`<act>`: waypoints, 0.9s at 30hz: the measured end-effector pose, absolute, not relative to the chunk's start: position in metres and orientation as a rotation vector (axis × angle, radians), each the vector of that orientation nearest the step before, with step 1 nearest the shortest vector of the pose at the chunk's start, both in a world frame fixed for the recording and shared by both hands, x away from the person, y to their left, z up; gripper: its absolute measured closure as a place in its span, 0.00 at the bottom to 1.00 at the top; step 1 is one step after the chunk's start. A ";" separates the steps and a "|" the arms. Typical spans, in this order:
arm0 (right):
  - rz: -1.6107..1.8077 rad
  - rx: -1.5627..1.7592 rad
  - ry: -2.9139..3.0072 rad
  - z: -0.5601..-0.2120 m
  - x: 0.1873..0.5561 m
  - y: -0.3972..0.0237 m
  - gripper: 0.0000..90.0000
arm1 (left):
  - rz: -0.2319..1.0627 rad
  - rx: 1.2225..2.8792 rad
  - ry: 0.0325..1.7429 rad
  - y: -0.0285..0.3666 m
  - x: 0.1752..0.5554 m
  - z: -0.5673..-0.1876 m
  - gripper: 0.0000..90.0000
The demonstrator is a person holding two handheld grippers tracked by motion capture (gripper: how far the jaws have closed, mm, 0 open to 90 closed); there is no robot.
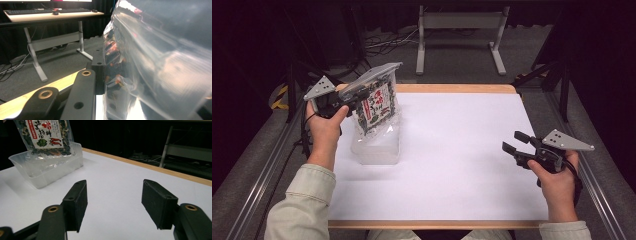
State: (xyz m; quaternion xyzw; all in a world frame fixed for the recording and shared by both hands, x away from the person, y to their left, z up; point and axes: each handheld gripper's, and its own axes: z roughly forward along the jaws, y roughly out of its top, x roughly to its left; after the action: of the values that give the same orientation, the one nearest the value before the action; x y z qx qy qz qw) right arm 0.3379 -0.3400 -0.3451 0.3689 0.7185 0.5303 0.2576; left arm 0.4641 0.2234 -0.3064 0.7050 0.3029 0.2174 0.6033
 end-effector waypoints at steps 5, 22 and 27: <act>1.435 0.992 1.951 -0.345 0.338 -0.339 0.43 | 0.501 1.630 0.709 0.227 0.464 -0.310 0.82; 1.442 1.006 1.948 -0.347 0.340 -0.340 0.42 | 0.488 1.699 0.712 0.220 0.465 -0.323 0.82; 1.442 1.007 1.954 -0.348 0.340 -0.339 0.42 | 0.475 1.714 0.715 0.219 0.467 -0.326 0.82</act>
State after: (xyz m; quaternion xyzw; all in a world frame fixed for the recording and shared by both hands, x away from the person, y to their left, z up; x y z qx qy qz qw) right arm 0.3402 -0.3393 -0.3482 0.3706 0.7189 0.5306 0.2536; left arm 0.4665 0.2189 -0.3255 0.7317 0.3051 0.2029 0.5748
